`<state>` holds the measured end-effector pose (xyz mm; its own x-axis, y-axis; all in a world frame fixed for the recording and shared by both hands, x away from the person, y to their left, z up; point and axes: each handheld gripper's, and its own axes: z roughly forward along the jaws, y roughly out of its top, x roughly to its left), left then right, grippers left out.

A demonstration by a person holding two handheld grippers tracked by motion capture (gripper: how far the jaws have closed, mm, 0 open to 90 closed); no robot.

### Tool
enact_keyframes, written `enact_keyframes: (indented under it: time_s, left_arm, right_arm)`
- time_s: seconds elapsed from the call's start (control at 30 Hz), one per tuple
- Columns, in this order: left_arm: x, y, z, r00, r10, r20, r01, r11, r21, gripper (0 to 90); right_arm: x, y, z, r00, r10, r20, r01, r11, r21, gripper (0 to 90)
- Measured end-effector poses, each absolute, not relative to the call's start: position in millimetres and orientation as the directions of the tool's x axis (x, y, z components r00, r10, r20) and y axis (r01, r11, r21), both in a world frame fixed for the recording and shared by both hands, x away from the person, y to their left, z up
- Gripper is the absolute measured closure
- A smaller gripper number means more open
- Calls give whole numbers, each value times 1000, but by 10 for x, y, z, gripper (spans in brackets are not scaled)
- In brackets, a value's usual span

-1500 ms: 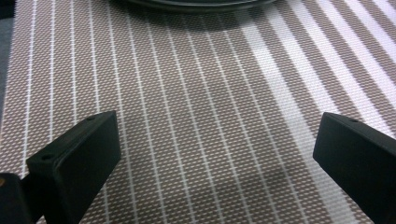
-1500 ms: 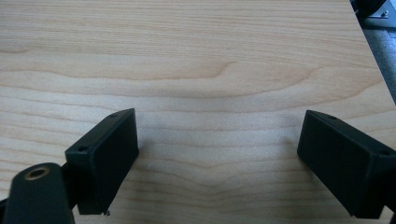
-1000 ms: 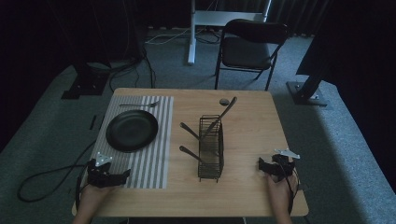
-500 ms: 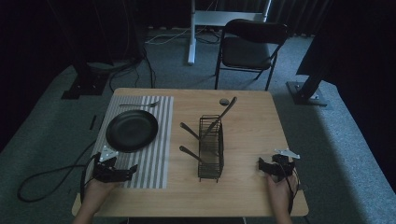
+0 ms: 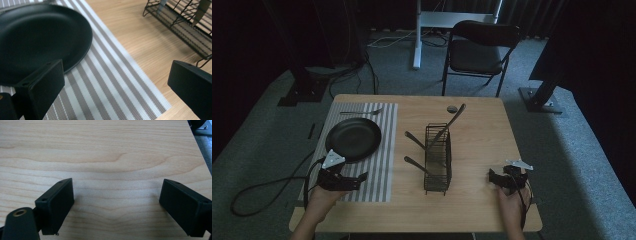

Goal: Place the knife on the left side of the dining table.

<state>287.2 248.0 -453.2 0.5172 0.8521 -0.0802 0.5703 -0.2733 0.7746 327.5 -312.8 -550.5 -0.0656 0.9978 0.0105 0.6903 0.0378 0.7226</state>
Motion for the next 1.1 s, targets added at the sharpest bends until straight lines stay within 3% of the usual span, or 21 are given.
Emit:
enact_keyframes:
  time_s: [1.1]
  left_arm:
    - [3126, 2063, -3914, 656, 751, -79, 466, -320, 825, 12]
  right_arm:
    - [3275, -3129, -5506, -65, 998, 11, 690, 37, 723, 115]
